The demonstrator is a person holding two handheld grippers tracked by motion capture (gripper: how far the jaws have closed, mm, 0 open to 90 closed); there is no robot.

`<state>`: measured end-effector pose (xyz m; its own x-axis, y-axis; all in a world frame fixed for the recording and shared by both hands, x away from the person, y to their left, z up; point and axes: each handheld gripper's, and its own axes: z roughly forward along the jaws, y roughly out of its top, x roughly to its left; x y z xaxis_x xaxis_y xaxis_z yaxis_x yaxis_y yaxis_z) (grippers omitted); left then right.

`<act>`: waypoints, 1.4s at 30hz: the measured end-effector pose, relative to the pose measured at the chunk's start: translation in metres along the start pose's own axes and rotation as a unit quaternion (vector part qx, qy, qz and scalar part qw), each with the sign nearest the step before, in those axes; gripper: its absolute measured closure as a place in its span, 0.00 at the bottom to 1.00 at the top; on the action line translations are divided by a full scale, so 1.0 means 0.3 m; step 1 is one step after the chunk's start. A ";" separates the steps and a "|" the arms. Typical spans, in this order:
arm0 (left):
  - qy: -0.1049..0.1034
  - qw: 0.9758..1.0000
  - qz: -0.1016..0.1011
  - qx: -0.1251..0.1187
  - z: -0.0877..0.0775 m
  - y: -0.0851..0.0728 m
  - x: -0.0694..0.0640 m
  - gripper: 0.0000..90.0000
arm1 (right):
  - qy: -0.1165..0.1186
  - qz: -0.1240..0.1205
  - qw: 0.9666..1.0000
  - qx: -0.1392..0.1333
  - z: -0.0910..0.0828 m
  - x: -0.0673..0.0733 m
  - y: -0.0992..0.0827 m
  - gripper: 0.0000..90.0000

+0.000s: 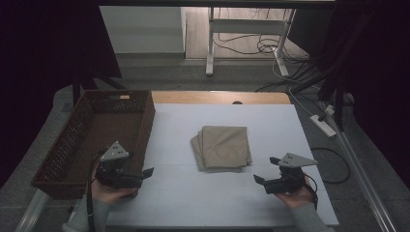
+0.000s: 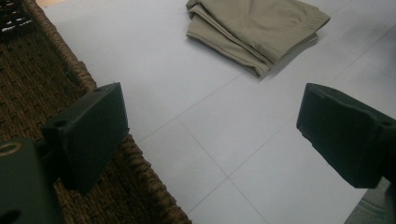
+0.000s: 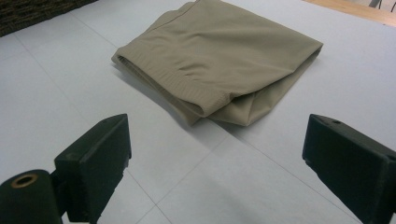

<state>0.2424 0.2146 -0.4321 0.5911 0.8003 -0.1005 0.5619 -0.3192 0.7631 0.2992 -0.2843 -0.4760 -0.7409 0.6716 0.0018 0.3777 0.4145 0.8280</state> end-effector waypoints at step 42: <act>-0.031 0.999 0.014 -0.002 0.077 0.092 -0.084 0.10 | -0.001 0.003 1.000 0.008 0.012 0.007 -0.007 0.09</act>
<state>0.2565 0.1739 -0.4232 0.6423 0.7573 -0.1182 0.5414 -0.3391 0.7693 0.2990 -0.2815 -0.4797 -0.7373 0.6756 0.0044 0.3907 0.4211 0.8186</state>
